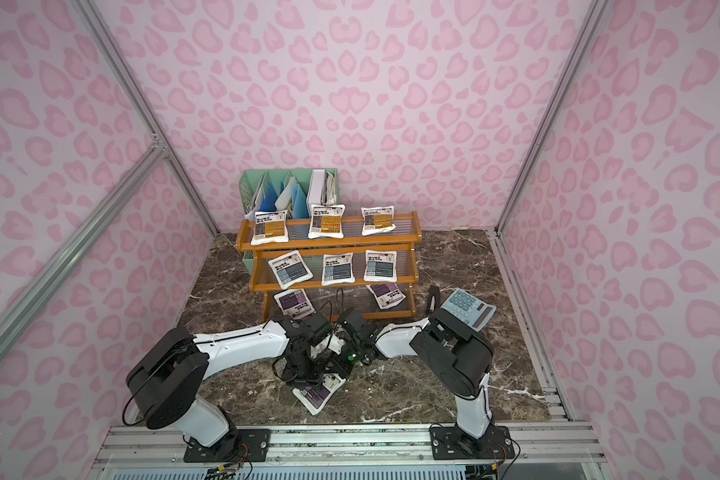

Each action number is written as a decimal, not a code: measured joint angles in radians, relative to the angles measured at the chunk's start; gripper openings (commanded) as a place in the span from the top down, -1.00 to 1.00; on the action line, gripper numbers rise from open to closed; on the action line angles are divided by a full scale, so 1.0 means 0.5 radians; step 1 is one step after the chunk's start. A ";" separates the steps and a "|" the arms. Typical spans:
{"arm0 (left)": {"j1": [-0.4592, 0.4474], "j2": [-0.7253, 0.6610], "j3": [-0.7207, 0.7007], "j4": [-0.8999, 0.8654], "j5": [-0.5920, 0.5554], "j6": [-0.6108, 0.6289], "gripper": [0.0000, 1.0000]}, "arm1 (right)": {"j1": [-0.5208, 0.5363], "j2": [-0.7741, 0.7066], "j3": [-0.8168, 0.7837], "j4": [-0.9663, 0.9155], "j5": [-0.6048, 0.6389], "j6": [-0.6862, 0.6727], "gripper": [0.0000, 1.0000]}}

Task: Place the bagged coffee beans on the shelf by color
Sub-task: Pick up the bagged coffee beans at the center of the board, then place the bagged coffee beans on the shelf.

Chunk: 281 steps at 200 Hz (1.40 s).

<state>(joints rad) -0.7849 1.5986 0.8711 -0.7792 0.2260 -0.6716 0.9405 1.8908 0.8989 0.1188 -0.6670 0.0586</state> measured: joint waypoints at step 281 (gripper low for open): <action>0.304 -1.190 -0.359 0.174 -1.068 -0.580 -0.30 | -0.481 -0.378 -0.214 0.832 0.539 1.392 1.00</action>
<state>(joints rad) -0.6331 1.0035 0.6918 -0.6922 -0.3080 -0.9615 0.7002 1.7020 0.7918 0.5350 -0.3977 0.7544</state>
